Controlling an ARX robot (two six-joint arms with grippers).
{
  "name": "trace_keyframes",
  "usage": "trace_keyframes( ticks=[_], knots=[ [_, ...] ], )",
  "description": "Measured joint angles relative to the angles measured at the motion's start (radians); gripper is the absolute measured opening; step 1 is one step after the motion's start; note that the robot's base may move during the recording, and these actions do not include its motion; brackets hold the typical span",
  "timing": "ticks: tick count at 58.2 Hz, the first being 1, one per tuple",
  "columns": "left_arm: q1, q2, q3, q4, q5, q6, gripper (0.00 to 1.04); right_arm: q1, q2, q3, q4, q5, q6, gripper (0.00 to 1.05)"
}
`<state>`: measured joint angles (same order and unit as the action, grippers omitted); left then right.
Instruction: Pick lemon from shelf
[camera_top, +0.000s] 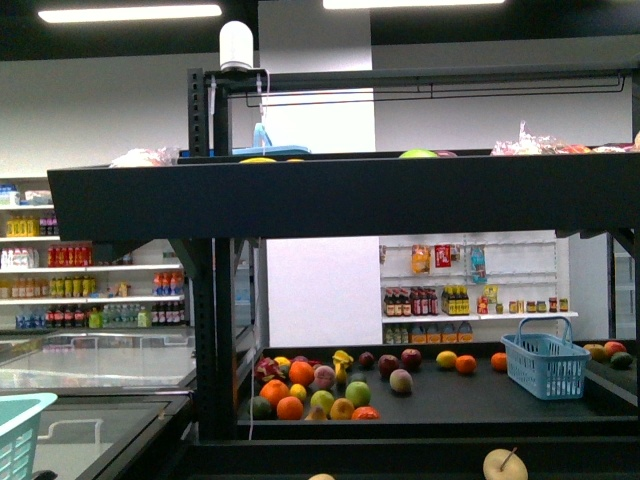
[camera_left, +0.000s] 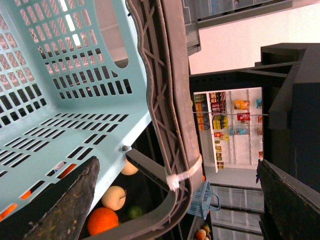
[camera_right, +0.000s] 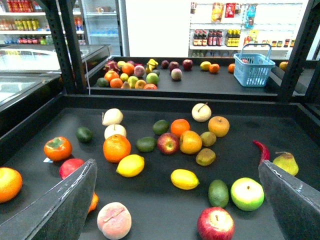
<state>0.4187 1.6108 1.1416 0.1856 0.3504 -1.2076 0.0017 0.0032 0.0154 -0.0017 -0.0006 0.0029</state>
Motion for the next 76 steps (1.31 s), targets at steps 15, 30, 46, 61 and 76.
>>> trace_keyframes(
  ticks=[15,30,46,61,76],
  knots=[
    [-0.003,0.104,0.106,0.009,-0.015,-0.010,0.97,0.000,0.000,0.000,0.000,0.000,0.000,0.97],
    [-0.022,0.160,0.176,0.001,-0.021,-0.009,0.70,0.000,0.000,0.000,0.000,0.000,0.000,0.97],
    [-0.027,0.177,0.180,-0.009,-0.027,-0.048,0.24,0.000,0.000,0.000,0.000,0.000,0.000,0.97],
    [-0.062,0.111,0.131,-0.022,0.002,0.001,0.19,0.000,0.000,0.000,0.000,0.000,0.000,0.97],
    [-0.152,-0.090,0.056,-0.100,0.075,0.109,0.16,0.000,0.000,0.000,0.000,0.000,0.000,0.97]
  ],
)
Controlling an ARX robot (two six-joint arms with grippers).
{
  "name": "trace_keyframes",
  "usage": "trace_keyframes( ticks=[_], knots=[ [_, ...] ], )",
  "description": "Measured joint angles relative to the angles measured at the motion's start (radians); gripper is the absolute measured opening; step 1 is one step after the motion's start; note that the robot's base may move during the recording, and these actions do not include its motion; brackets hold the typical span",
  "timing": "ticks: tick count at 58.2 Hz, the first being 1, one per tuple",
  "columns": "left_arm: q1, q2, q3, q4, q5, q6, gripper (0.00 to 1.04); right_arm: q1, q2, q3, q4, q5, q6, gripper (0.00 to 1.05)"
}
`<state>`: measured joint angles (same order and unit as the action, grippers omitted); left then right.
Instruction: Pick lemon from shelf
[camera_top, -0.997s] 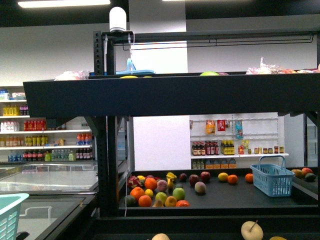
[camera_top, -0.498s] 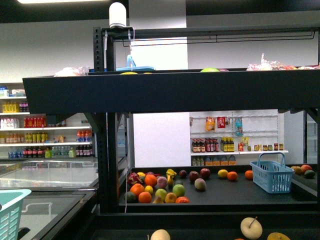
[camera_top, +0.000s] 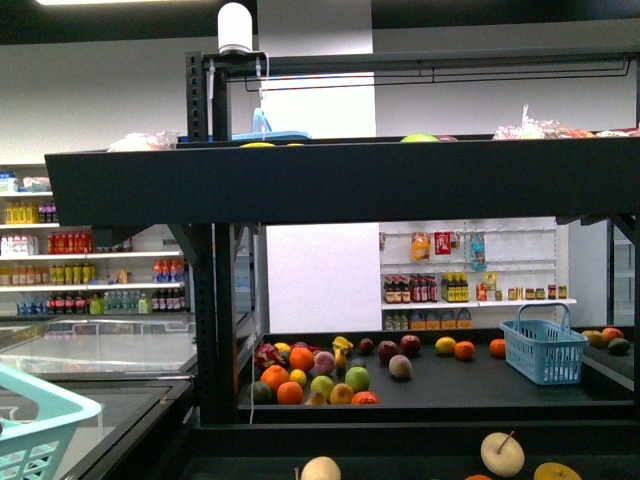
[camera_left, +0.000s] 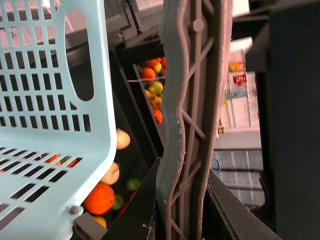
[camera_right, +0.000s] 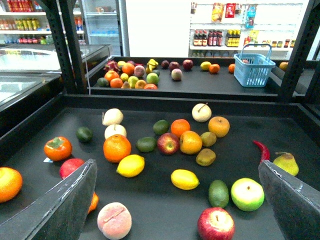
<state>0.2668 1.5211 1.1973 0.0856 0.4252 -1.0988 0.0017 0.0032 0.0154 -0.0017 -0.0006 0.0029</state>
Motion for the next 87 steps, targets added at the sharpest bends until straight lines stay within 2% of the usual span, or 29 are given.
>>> trace_keyframes(
  ticks=[15,25,32,42,51,61,83,87],
  knots=[
    [-0.148,-0.147,-0.086,-0.066,0.072,0.156,0.13,0.000,0.000,0.000,0.000,0.000,0.000,0.97],
    [-0.237,-0.174,-0.167,-0.072,0.079,0.232,0.12,0.000,0.000,0.000,0.000,0.000,0.000,0.97],
    [-0.304,-0.180,-0.212,-0.047,0.063,0.227,0.12,0.000,0.000,0.000,0.000,0.000,0.000,0.97],
    [-0.473,-0.172,-0.253,0.061,0.030,0.171,0.12,0.000,0.000,0.000,0.000,0.000,0.000,0.97],
    [-0.562,-0.129,-0.253,0.133,0.006,0.146,0.12,0.000,0.000,0.000,0.000,0.000,0.000,0.97],
    [-0.601,-0.044,-0.248,0.172,-0.024,0.117,0.12,0.000,0.000,0.000,0.000,0.000,0.000,0.97],
    [-0.631,0.024,-0.226,0.231,-0.040,0.095,0.12,0.000,0.000,0.000,0.000,0.000,0.000,0.97],
    [-0.631,0.024,-0.225,0.231,-0.043,0.095,0.12,0.018,0.035,0.003,-0.002,0.097,0.017,0.97]
  ],
)
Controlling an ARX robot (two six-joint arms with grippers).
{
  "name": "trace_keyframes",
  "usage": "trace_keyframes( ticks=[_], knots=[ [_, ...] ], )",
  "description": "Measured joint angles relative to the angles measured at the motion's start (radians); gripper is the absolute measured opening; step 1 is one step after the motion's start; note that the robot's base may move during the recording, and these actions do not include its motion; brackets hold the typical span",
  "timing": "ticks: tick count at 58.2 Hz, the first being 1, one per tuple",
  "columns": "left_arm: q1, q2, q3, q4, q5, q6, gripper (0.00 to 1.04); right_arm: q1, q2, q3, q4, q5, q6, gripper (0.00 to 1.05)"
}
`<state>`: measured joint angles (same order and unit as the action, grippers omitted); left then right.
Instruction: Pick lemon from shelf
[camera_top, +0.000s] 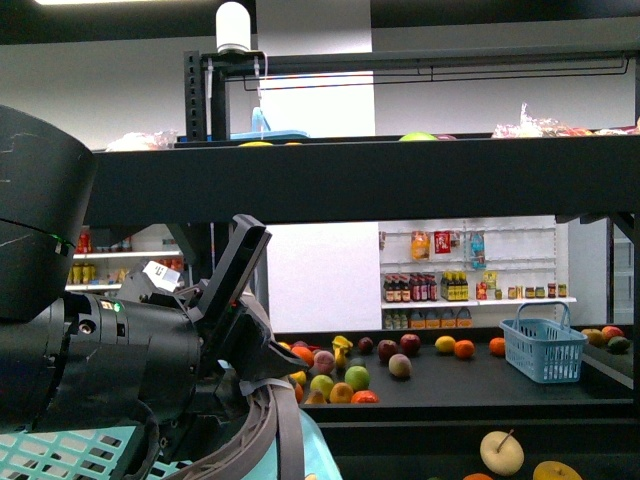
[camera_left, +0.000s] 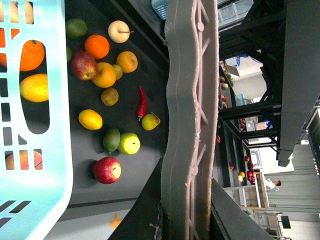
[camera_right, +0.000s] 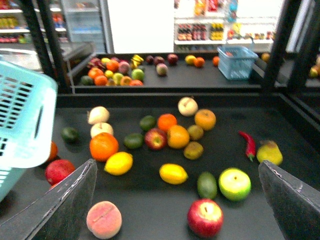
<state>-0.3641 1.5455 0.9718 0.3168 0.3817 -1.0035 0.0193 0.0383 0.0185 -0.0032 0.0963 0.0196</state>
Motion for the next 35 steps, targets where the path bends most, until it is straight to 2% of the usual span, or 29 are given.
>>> trace_keyframes(
  ticks=[3,7,16,19,24,30,35],
  knots=[
    [0.000,0.002,0.000,0.000,-0.005,0.000,0.12,-0.006,0.078,0.012,0.021,0.020,0.022,0.97],
    [0.000,0.003,0.000,0.000,-0.011,0.000,0.12,-0.024,0.212,0.032,0.098,-0.002,0.035,0.97],
    [0.000,0.008,0.000,0.000,-0.011,0.006,0.12,-0.137,0.680,0.178,0.380,-0.205,0.048,0.97],
    [0.000,0.008,0.000,0.000,-0.011,0.006,0.12,-0.179,0.941,0.303,0.494,-0.297,0.024,0.97],
    [0.000,0.008,0.000,0.000,-0.012,0.006,0.12,-0.219,1.257,0.487,0.568,-0.357,-0.044,0.97],
    [0.000,0.009,0.000,0.000,-0.009,0.009,0.12,-0.248,1.618,0.731,0.529,-0.405,-0.133,0.97],
    [0.000,0.010,0.000,-0.001,-0.013,0.009,0.12,-0.254,1.791,0.879,0.494,-0.417,-0.185,0.97]
  ],
)
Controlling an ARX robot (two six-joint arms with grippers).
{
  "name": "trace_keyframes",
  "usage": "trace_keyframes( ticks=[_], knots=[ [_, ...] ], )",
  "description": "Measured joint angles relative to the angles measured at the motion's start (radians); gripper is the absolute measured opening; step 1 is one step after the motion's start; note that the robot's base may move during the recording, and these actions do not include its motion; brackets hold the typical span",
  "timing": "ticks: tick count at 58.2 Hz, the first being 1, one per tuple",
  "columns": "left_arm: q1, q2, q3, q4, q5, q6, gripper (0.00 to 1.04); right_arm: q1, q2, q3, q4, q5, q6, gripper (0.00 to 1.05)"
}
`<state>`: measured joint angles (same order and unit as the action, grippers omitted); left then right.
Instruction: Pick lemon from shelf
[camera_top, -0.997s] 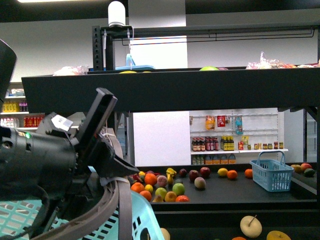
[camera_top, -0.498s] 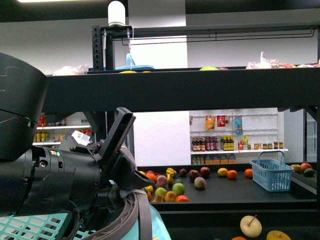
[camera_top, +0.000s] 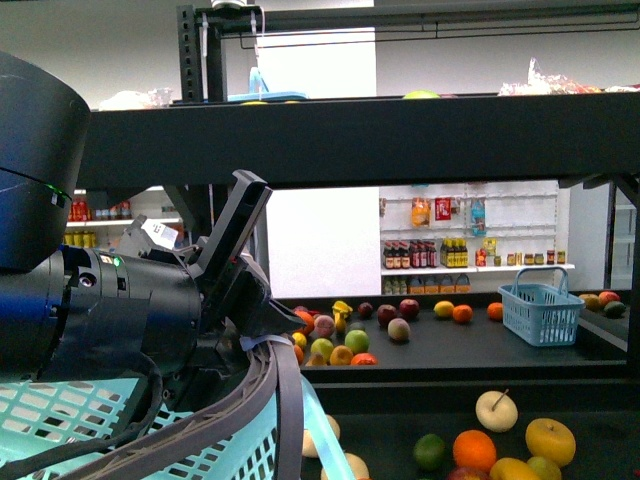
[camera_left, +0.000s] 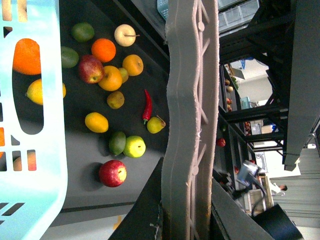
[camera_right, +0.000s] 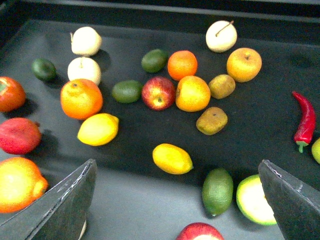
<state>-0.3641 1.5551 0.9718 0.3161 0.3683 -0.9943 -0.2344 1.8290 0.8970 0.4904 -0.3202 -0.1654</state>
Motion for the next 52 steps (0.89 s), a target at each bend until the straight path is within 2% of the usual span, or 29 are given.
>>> trace_keyframes(
  ticks=[13,24,36,52],
  knots=[
    [0.000,0.000,0.000,0.000,0.003,0.000,0.12,0.006,0.365,0.344,-0.089,-0.048,-0.111,0.97],
    [0.000,0.000,0.000,0.000,0.002,0.000,0.12,0.012,0.572,0.496,-0.123,-0.080,-0.248,0.97],
    [0.000,0.000,0.000,0.000,0.002,0.000,0.12,0.023,0.728,0.641,-0.179,-0.178,-0.334,0.97],
    [0.000,0.000,0.000,0.000,0.002,0.000,0.12,0.031,0.904,0.857,-0.262,-0.224,-0.418,0.97]
  ],
)
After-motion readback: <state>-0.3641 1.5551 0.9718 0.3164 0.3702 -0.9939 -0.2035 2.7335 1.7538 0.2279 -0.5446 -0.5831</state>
